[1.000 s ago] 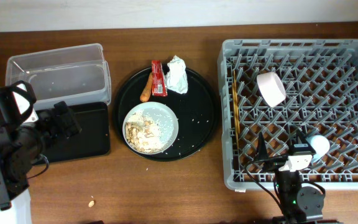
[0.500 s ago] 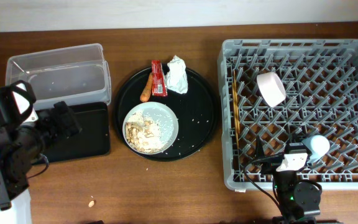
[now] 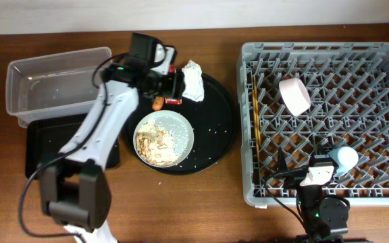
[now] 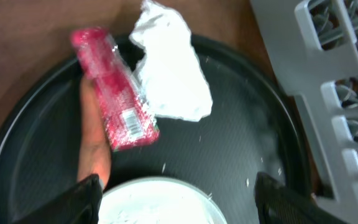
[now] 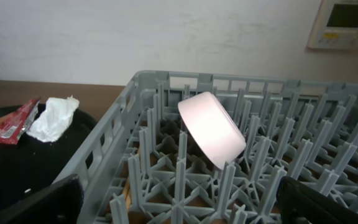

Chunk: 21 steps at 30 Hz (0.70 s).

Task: Sort waste into correct bins and load items into the dishwasher rack
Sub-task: 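Grasp the white tissue on the round tray with the left gripper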

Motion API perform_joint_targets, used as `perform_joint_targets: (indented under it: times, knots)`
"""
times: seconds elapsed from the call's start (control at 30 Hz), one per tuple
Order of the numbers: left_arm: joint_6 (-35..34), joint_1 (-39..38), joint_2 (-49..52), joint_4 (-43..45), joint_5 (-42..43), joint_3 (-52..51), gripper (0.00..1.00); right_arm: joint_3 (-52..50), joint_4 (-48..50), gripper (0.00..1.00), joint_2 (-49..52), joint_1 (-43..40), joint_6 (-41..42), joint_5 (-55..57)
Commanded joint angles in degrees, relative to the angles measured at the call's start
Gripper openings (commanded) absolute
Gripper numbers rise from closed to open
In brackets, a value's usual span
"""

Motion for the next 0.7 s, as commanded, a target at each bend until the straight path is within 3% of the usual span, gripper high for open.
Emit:
perform_joint_targets:
  times: [0.0,0.1,0.27,0.3,0.4,0.5,0.67]
  knots:
    - [1.9,-5.0,8.0,9.2,-5.9,0.3,0.77,-0.3,-0.5,0.98,-0.3,-0.4,0.2,0.1]
    - [1.9,-7.2,15.0,17.4,-7.2,0.3,0.71,-0.3,-0.5,0.98,-0.3,-0.4,0.2,0.1]
    - [1.9,-7.5,20.1,23.6,-9.9,0.3,0.50,-0.3,-0.5,0.98,-0.3,-0.4,0.2,0.1]
    - [1.9,-7.5,20.5,23.6,-9.8,0.3,0.38,-0.3,-0.5,0.98,-0.3,-0.4,0.2,0.1]
    - [1.9,-7.5,22.4,21.9,-10.2,0.3,0.24,-0.3,-0.5,0.98,-0.3,-0.4,0.2,0.1]
    - [1.7,-8.2,22.6,21.6,-10.1,0.7,0.00,-0.3,-0.5,0.98,-0.3,-0.4,0.2,0.1]
    - [1.7,-8.2,13.5,11.0,-10.3,7.3,0.00,-0.3,-0.5,0.98,-0.3,-0.4,0.2,0.1]
